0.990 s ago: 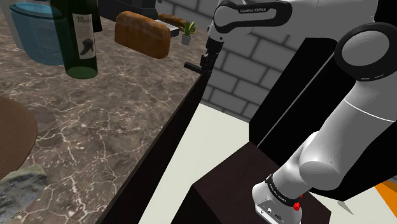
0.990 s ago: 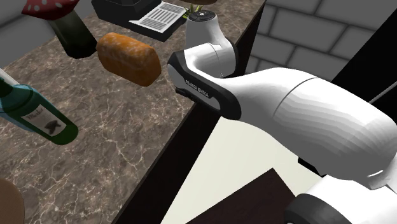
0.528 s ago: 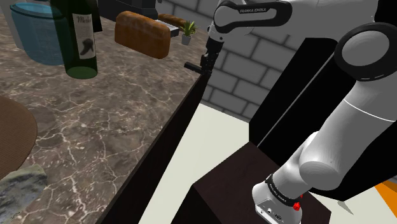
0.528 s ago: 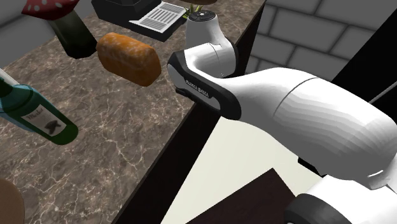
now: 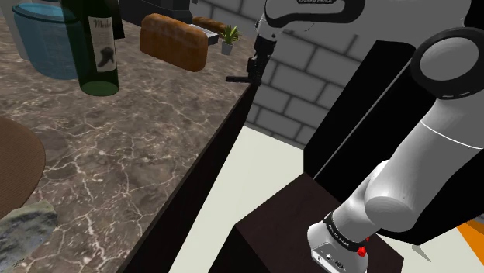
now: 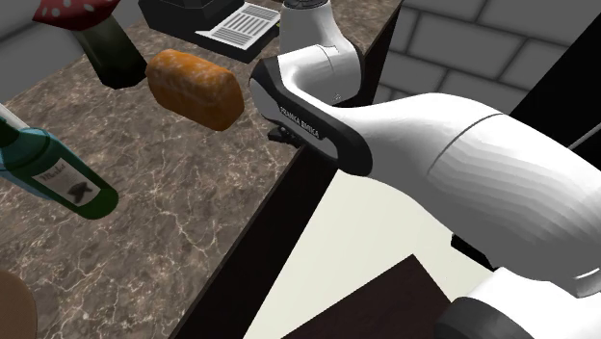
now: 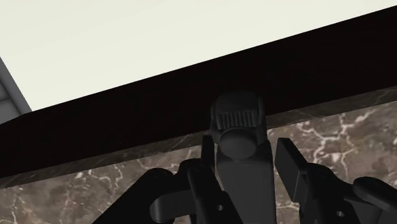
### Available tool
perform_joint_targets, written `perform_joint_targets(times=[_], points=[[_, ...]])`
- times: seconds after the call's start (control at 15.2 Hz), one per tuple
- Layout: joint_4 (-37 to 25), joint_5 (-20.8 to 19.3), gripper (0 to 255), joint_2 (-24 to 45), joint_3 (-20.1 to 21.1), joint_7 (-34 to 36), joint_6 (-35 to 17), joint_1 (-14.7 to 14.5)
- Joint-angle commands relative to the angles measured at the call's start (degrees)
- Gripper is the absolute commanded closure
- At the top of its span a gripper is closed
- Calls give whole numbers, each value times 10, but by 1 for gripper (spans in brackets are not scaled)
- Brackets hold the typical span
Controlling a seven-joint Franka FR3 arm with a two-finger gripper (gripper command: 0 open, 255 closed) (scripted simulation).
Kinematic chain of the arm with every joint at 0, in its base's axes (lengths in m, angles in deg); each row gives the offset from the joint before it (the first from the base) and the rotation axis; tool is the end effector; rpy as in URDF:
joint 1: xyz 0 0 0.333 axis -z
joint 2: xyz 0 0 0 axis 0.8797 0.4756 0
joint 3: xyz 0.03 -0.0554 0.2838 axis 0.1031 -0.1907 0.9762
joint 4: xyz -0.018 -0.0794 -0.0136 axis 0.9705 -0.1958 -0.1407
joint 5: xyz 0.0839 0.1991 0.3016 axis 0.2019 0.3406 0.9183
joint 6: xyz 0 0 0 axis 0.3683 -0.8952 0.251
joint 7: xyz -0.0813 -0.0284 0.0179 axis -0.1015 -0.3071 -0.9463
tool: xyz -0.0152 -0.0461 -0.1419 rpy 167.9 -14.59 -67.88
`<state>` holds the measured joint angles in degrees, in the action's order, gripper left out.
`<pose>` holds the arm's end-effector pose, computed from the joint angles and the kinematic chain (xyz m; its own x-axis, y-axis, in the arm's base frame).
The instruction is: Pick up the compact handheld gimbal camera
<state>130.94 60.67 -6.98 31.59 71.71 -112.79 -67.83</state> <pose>0.5724 -0.0234 0.4540 0.9642 0.2641 0.0252 0.2638 -0.9645 0.0149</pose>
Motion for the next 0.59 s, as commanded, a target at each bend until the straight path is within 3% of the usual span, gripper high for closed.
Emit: perform_joint_targets(times=[0.0, 0.53], points=[[-17, 0, 255, 1, 0, -1, 16, 0], [-66, 0, 255, 2, -1, -1, 64, 1]])
